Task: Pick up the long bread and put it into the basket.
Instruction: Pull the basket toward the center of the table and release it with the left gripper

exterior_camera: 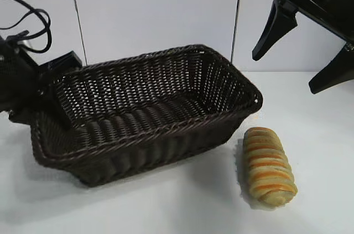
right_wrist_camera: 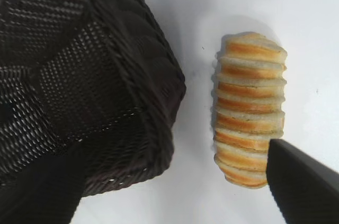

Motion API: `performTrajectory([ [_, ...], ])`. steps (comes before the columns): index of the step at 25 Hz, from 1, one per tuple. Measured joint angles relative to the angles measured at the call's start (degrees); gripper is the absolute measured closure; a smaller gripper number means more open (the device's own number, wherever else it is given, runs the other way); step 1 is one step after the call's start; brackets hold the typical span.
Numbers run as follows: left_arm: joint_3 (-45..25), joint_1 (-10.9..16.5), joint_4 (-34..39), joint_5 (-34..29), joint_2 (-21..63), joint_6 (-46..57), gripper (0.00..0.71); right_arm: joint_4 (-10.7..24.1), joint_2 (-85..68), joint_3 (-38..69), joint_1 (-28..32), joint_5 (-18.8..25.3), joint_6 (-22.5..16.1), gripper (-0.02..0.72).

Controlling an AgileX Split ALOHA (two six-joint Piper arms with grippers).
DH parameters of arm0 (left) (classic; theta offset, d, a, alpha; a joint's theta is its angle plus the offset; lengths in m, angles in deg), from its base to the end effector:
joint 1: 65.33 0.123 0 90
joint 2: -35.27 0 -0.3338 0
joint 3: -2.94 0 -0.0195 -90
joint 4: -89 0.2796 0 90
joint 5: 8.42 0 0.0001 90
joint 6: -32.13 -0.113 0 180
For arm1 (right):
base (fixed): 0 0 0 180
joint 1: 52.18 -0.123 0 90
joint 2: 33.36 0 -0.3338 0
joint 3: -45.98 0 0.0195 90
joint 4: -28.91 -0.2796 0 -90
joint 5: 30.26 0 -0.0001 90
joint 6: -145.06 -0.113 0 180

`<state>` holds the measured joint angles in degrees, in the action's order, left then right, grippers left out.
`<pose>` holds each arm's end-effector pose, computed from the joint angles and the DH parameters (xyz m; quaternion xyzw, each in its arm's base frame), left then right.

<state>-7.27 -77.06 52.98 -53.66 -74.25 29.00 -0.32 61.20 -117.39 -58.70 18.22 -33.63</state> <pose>0.3829 -0.1277 0.2201 -0.0636 0.9591 -0.2548 0.1056 0.3305 0.0794 0.2769 0.0660 0.9592 0.2230 0.1608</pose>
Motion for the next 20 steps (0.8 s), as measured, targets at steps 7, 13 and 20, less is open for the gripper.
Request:
performTrajectory([
  [7,10.9,0.0,7.5,-7.6,-2.4,0.0,0.609,-0.2,0.0,0.0,0.0,0.3,0.0,0.042],
  [13,16.0,-1.7,12.7,-12.3,-8.9,-0.2,0.61,-0.2,0.0,0.0,0.0,0.2,0.0,0.042],
  [20,16.5,-3.3,14.0,-12.2,-14.2,-0.5,0.61,-0.2,0.0,0.0,0.0,0.2,0.0,0.042],
])
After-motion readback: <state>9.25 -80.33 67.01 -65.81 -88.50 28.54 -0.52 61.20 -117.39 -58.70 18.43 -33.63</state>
